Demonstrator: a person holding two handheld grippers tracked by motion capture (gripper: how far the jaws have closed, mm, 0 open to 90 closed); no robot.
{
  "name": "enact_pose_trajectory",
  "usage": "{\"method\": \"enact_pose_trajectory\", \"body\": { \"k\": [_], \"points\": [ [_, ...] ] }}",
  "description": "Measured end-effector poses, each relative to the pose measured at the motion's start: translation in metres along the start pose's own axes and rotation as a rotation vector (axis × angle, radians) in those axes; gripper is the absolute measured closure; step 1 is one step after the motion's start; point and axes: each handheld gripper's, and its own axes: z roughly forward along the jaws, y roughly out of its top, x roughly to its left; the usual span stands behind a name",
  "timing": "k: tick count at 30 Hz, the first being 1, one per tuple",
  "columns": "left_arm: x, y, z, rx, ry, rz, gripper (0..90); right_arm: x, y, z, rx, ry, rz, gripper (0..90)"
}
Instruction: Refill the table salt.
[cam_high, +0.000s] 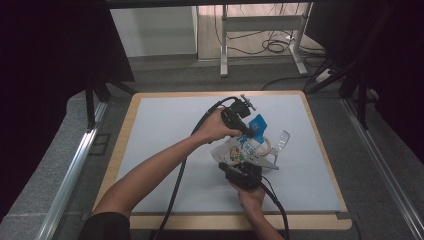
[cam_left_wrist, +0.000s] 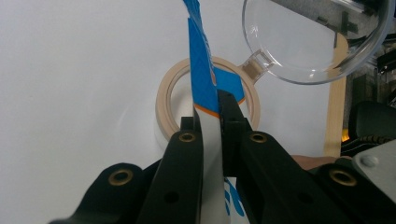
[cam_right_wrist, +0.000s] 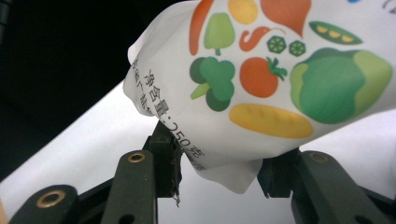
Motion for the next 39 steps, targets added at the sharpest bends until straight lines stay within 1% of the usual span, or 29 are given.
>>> {"method": "enact_pose_trajectory", "body": {
  "k": [3,6,7,8,10,15,19,24,30,33,36,39],
  "points": [
    [0.000,-0.002,-0.001,-0.006,0.001,0.002,89.3,-0.002,0.000,0.000,0.019,-0.004,-0.001,56.1],
    [0.000,-0.003,-0.003,-0.012,0.001,-0.005,89.3,-0.003,-0.001,0.001,0.037,-0.012,-0.003,55.4],
    [0.000,-0.004,-0.004,-0.012,0.001,-0.001,89.2,-0.004,-0.001,0.001,0.044,-0.015,-0.003,55.1],
    [-0.001,-0.005,-0.005,-0.016,0.002,-0.006,89.3,-0.005,-0.001,0.001,0.052,-0.017,0.000,54.8],
    [-0.001,-0.006,-0.006,-0.023,0.002,-0.007,89.2,-0.006,-0.002,0.001,0.064,-0.032,-0.011,53.9],
    [-0.001,-0.009,-0.008,-0.027,0.004,-0.009,89.2,-0.010,-0.004,0.002,0.084,-0.055,-0.009,51.5],
    [-0.002,-0.011,-0.008,-0.033,0.004,-0.014,89.2,-0.011,-0.004,0.002,0.094,-0.066,-0.014,50.7],
    [-0.001,-0.013,-0.010,-0.032,0.005,-0.012,89.1,-0.013,-0.005,0.002,0.107,-0.082,-0.034,50.1],
    [-0.001,-0.014,-0.010,-0.034,0.006,-0.013,89.1,-0.017,-0.005,0.002,0.127,-0.100,-0.036,48.8],
    [-0.001,-0.016,-0.011,-0.036,0.004,-0.012,89.1,-0.017,-0.005,0.002,0.137,-0.113,-0.050,47.1],
    [-0.001,-0.017,-0.012,-0.046,0.005,-0.016,89.1,-0.018,-0.005,0.002,0.145,-0.116,-0.053,44.9],
    [-0.002,-0.019,-0.014,-0.060,0.009,-0.012,89.2,-0.018,-0.005,0.001,0.139,-0.120,-0.057,41.1]
  ]
}}
